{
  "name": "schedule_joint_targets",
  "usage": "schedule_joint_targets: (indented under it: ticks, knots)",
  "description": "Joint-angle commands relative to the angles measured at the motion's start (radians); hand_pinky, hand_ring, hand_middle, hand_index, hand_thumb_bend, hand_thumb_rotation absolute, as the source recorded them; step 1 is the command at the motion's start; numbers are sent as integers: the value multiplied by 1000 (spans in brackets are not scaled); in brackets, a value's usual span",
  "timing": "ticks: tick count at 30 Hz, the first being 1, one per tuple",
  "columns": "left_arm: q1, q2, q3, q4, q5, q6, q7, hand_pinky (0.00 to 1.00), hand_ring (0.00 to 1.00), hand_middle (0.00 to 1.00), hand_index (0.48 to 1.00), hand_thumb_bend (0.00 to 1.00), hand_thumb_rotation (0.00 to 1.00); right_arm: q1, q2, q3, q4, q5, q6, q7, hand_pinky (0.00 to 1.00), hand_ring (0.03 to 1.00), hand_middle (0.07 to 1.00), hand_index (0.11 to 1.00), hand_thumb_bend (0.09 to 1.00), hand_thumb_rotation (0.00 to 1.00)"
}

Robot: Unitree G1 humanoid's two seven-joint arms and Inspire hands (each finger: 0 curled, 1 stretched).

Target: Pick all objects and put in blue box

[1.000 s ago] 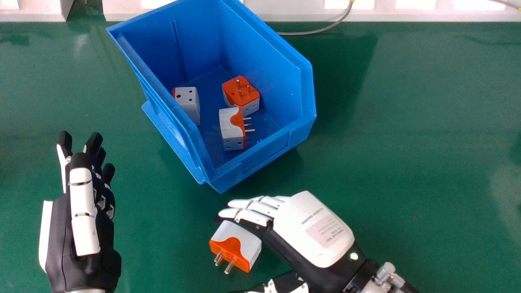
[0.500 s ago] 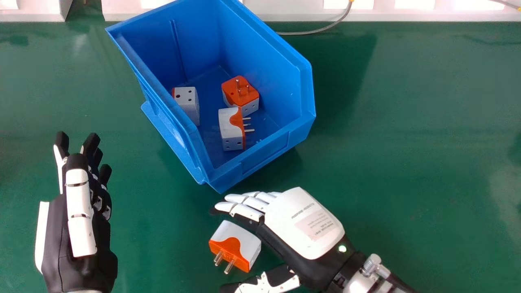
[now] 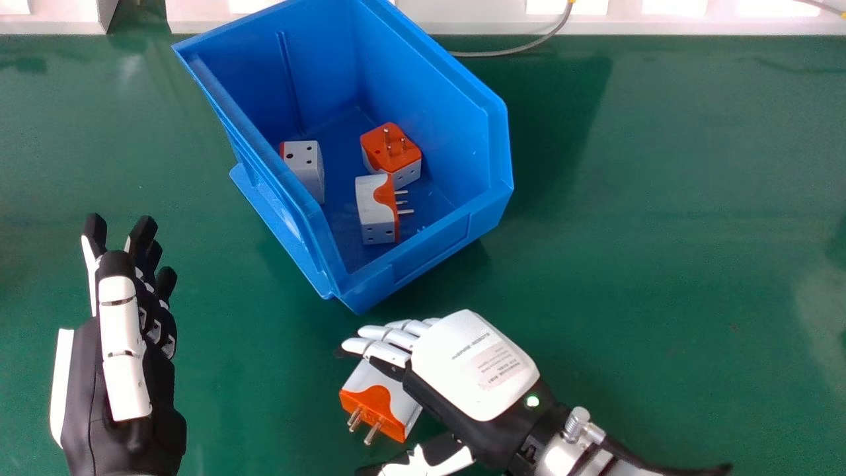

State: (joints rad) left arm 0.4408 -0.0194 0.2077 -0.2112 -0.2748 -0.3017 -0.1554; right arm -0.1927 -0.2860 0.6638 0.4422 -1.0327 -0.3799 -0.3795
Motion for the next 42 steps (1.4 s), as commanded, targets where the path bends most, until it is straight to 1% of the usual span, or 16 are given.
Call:
schedule_joint_targets:
  ticks: [1, 6, 13, 15, 19, 20, 23, 29, 31, 33, 35, 36, 37, 38, 40, 42]
  knots:
    - [6, 9, 5, -32, 2, -11, 0, 1000, 1000, 972, 1000, 414, 977, -31, 17, 14, 39, -9, 25, -2, 661, 789, 834, 822, 497, 635]
    - [10, 11, 8, -43, 1, -6, 1, 1000, 1000, 980, 1000, 417, 965, -72, 35, 33, 107, 2, 52, 11, 664, 788, 834, 820, 499, 594]
    - [15, 16, 14, -63, -24, 7, -7, 1000, 1000, 979, 1000, 442, 942, -112, 60, 56, 197, 9, 66, -12, 659, 778, 823, 810, 500, 574]
    - [16, 16, 14, -74, -28, 17, -3, 1000, 1000, 979, 1000, 446, 934, -121, 64, 64, 213, 2, 79, -11, 661, 778, 822, 808, 497, 583]
    - [17, 16, 14, -93, -25, 32, 5, 1000, 1000, 973, 1000, 466, 920, -134, 67, 75, 242, 7, 82, -13, 661, 772, 814, 800, 498, 556]
    - [16, 16, 15, -97, -29, 38, 7, 1000, 1000, 973, 1000, 466, 915, -135, 66, 77, 246, 8, 84, -11, 660, 771, 812, 799, 498, 548]
    - [16, 19, 15, -108, -35, 53, 4, 1000, 1000, 979, 1000, 454, 905, -133, 62, 80, 246, 14, 90, 2, 670, 777, 818, 804, 496, 563]
    - [12, 22, 16, -120, -31, 64, 8, 1000, 1000, 980, 1000, 450, 902, -129, 54, 89, 246, 17, 93, 10, 670, 773, 813, 798, 484, 558]
    - [13, 25, 17, -123, -29, 68, 6, 1000, 1000, 981, 1000, 448, 910, -132, 56, 92, 258, 16, 87, -5, 638, 732, 774, 768, 463, 513]
    - [12, 26, 18, -125, -33, 71, 4, 1000, 1000, 982, 1000, 453, 910, -133, 62, 86, 280, 31, 64, -31, 528, 595, 643, 665, 432, 432]
    - [12, 27, 17, -128, -29, 73, 7, 1000, 1000, 983, 1000, 447, 912, -132, 69, 76, 288, 56, 54, -27, 390, 441, 515, 539, 487, 137]
    - [13, 31, 16, -128, -18, 71, 9, 1000, 1000, 981, 1000, 451, 913, -134, 72, 75, 293, 66, 49, -26, 347, 393, 479, 519, 499, 72]
    - [12, 28, 16, -128, -24, 70, 8, 1000, 1000, 985, 1000, 456, 929, -134, 72, 74, 282, 77, 58, 2, 309, 349, 460, 508, 505, 39]
    - [11, 29, 16, -125, -24, 68, 8, 1000, 1000, 983, 1000, 447, 915, -134, 69, 73, 270, 92, 58, 27, 271, 312, 441, 507, 506, 24]
    - [9, 29, 17, -124, -26, 68, 8, 1000, 1000, 985, 1000, 455, 920, -133, 62, 70, 257, 114, 38, 42, 220, 274, 362, 485, 490, 122]
    - [8, 30, 17, -124, -25, 73, 9, 1000, 1000, 983, 1000, 452, 920, -129, 58, 67, 251, 132, 23, 47, 170, 220, 300, 477, 487, 144]
